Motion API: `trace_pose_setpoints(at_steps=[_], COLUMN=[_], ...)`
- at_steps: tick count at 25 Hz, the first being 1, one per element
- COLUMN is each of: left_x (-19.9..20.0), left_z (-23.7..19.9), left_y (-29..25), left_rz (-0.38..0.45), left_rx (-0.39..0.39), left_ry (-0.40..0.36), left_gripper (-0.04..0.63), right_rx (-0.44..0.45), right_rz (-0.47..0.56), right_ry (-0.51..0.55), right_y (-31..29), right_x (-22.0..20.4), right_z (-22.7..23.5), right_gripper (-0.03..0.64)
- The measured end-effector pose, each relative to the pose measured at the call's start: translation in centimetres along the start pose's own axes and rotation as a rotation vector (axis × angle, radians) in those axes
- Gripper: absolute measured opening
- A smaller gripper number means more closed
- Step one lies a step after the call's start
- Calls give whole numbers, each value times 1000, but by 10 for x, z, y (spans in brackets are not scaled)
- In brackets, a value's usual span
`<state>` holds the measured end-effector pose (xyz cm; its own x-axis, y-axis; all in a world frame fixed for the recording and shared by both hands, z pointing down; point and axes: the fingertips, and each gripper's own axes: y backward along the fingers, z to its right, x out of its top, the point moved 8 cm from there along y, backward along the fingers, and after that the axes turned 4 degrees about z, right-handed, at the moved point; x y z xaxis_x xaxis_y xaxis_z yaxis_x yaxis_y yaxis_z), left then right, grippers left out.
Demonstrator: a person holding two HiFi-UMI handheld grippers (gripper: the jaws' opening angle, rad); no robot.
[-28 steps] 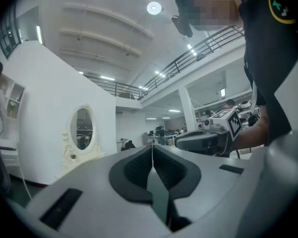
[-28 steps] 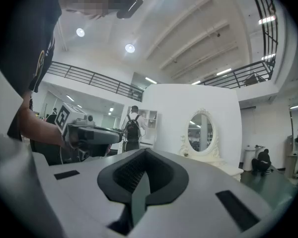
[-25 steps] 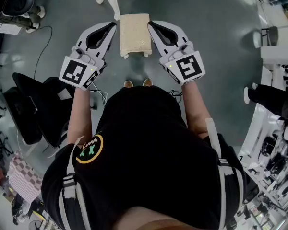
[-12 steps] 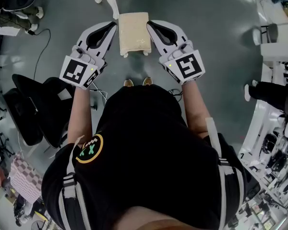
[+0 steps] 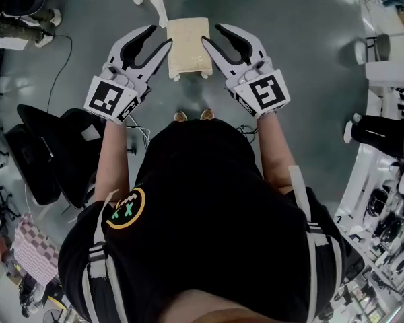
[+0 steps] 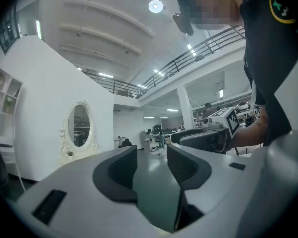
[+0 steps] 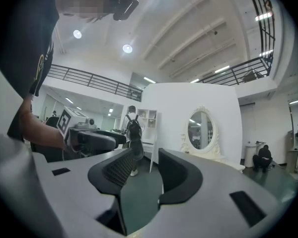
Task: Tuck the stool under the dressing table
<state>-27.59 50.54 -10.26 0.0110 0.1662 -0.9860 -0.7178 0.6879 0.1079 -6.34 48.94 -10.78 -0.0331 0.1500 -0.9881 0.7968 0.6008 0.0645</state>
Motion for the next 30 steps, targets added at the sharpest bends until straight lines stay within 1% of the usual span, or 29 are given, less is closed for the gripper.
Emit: trace_pose_setpoints(at_steps=[1,3,5,7,9,10,17,22,26,28,30], left_x=[-1,-4,-8,-9,-8,-8,-19,-40,-72,-96,-130], left_z=[-1,-2,-2,-2,-3,-4,-5,-1,-3,-6,-9], left_y=[0,0,0,-1,0,1,3,-1,-5,-6,-4], left_rz=[-2,-7,-21,-39,-46,-48,-76,-130,-181,-208,-245], left_rx=[1,2,5,18,36,43,52,40,48,53,60], left_ry=[-3,-6,-23,-61,-92,-95,-70,-23,20,41,64], left_gripper=[222,327,402,443,469,474,482,482,482,482,482], right_rx=[7,15,23,34,48,53,54,50,64,56,45], right_rz=[1,2,-2,-15,-29,-35,-64,-122,-187,-227,-276], right_ry=[-3,-9,-11,-12,-13,-13,-19,-69,-117,-136,-152], right_y=[-1,-1,-2,-2,-3,-4,-5,-3,-5,-8,-10], right_x=[0,-1,-3,-6,-8,-10,-20,-43,-78,-106,-144], right_z=[0,0,0,1,2,1,3,8,17,21,23], right_gripper=[200,266,358,458,582,598,598,598,598,598,598])
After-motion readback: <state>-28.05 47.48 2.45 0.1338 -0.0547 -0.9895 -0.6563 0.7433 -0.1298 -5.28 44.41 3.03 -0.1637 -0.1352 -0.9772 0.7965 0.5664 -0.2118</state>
